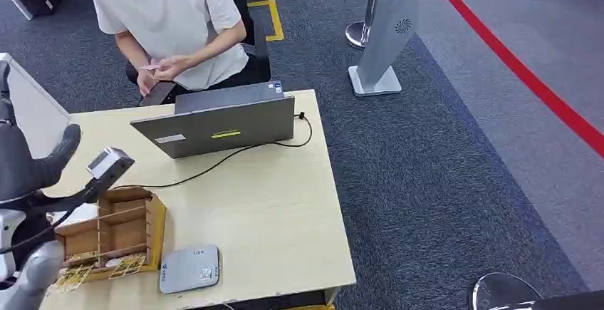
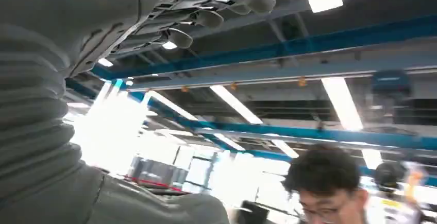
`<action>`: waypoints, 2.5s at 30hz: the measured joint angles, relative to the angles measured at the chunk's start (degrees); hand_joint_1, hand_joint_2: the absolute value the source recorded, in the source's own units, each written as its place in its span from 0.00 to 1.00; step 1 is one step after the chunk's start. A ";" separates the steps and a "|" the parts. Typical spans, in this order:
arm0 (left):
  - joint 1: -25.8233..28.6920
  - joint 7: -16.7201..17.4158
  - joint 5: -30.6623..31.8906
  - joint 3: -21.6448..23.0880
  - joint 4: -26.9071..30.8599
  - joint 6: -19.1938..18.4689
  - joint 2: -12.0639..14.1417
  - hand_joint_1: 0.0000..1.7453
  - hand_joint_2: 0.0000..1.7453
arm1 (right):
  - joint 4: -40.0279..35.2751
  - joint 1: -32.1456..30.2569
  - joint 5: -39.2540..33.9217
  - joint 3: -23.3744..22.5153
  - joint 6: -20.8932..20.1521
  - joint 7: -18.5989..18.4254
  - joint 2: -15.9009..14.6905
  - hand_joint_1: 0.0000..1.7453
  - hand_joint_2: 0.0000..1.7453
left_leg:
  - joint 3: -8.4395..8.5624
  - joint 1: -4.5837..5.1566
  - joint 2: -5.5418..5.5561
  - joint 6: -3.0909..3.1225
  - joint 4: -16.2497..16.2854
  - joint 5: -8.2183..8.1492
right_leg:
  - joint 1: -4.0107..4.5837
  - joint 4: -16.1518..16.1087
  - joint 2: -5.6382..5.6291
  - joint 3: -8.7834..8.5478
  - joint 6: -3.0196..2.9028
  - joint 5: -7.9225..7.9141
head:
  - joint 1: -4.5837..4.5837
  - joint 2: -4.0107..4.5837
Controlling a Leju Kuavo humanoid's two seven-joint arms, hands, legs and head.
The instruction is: Pass the card to the sensor for recognition and then transmit it.
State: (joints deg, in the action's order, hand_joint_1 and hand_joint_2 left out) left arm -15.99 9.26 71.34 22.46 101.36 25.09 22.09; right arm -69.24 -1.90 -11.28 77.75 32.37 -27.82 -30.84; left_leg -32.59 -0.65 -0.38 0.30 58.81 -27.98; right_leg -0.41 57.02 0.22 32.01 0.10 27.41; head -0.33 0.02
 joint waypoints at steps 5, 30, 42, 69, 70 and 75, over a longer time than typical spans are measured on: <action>9.76 -2.69 0.02 2.85 9.28 4.09 2.73 0.00 1.00 | -1.50 -0.64 -3.83 2.34 3.80 0.75 -0.74 0.00 1.00 | -0.06 -0.03 -0.07 -0.01 -0.02 -0.07 | 0.01 0.00 -0.08 0.11 -0.01 0.09 | 0.00 0.00; 30.64 9.73 -17.70 17.32 10.17 -10.34 10.37 0.00 1.00 | -5.18 0.57 -5.35 6.03 6.84 -5.55 -1.03 0.00 1.00 | -0.10 -0.03 -0.03 -0.02 -0.04 -0.07 | 0.02 0.00 -0.01 0.13 -0.01 0.09 | 0.00 0.00; 30.65 15.48 -14.79 20.64 7.40 -9.90 11.44 0.00 1.00 | -5.18 0.84 -5.35 6.03 6.88 -5.79 -0.76 0.00 1.00 | -0.11 -0.02 -0.01 -0.02 -0.04 -0.07 | 0.02 0.00 0.00 0.12 -0.01 0.09 | 0.00 0.00; 33.34 29.73 -2.25 16.90 4.27 -5.09 6.23 0.00 1.00 | -5.20 0.95 -3.63 6.03 6.90 -7.39 -0.59 0.00 1.00 | -0.11 -0.03 0.00 -0.01 -0.04 -0.07 | 0.02 0.00 0.03 0.11 -0.01 0.09 | -0.02 0.00; 33.47 29.95 -1.92 16.53 4.17 -4.98 5.93 0.00 1.00 | -5.20 0.97 -3.58 6.03 6.90 -7.41 -0.59 0.00 1.00 | -0.11 -0.03 0.00 -0.01 -0.04 -0.07 | 0.02 0.00 0.03 0.11 -0.01 0.09 | -0.02 0.00; 33.92 30.10 -0.17 13.25 2.13 -1.97 4.27 0.00 1.00 | -5.09 1.31 -3.63 6.03 6.84 -6.93 -0.59 0.00 1.00 | -0.10 -0.02 0.00 -0.01 -0.04 -0.07 | 0.02 0.00 0.03 0.11 -0.01 0.08 | -0.02 0.00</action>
State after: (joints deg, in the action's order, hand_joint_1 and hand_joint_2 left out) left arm 17.93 39.36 71.17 35.71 103.49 23.13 26.36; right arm -74.34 -0.60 -14.91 83.78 39.21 -34.75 -31.43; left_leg -32.69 -0.67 -0.37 0.29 58.77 -28.05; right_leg -0.39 57.02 0.24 32.12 0.09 27.50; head -0.35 0.02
